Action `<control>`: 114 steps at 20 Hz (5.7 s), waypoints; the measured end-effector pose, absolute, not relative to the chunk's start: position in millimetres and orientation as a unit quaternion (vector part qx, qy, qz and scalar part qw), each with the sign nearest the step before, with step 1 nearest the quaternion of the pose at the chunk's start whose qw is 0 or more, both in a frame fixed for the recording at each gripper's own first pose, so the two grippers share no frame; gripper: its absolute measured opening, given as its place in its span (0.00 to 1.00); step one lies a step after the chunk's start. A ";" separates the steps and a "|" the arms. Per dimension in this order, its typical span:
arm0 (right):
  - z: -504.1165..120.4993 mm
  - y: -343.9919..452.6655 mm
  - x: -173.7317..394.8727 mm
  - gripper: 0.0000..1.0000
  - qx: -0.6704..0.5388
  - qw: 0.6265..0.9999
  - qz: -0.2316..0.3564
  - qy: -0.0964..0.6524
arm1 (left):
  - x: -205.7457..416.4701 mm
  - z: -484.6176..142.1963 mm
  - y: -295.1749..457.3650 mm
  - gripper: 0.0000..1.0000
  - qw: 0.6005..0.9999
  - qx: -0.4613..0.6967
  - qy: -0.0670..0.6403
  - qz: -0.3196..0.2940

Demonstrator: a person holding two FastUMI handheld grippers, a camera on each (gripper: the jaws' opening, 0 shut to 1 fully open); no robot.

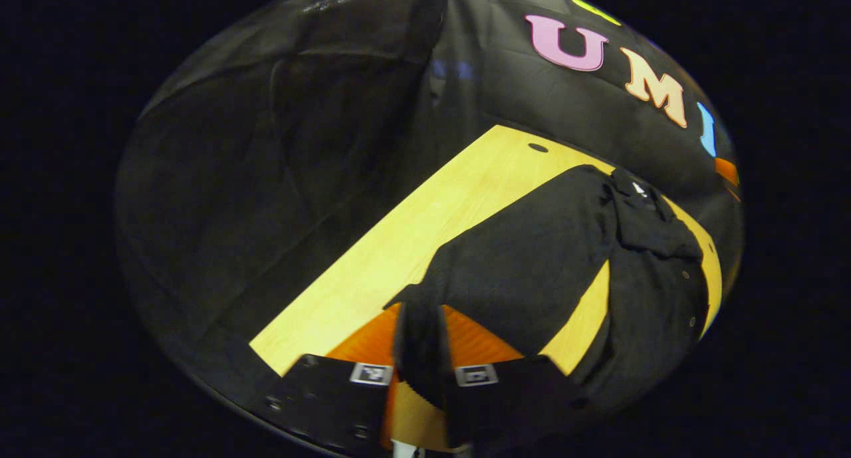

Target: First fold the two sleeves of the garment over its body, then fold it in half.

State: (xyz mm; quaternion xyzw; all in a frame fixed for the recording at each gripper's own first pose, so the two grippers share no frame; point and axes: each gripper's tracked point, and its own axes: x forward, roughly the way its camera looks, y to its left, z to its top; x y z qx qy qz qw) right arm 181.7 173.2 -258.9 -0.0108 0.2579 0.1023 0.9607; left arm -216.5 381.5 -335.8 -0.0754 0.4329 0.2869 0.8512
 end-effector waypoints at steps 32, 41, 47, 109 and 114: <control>-226.9 -19.3 70.2 0.95 0.055 0.969 -0.031 0.240 | 53.5 -234.9 255.0 0.00 0.945 -0.012 0.317 0.075; -225.8 -59.7 40.6 0.97 0.066 0.966 -0.061 0.244 | 103.6 -238.7 154.8 0.00 0.950 0.000 0.313 -0.015; -227.5 -89.8 18.6 0.97 0.067 0.961 -0.087 0.253 | 126.5 -250.0 85.9 0.00 0.945 0.009 0.319 -0.067; -426.1 -3.8 -185.0 0.98 0.032 0.860 -0.038 0.508 | -250.4 -341.3 227.4 0.95 0.868 0.029 0.495 0.034; -428.7 17.2 -183.4 0.51 0.016 0.858 0.033 0.513 | -249.7 -342.3 217.0 0.62 0.872 0.018 0.489 0.028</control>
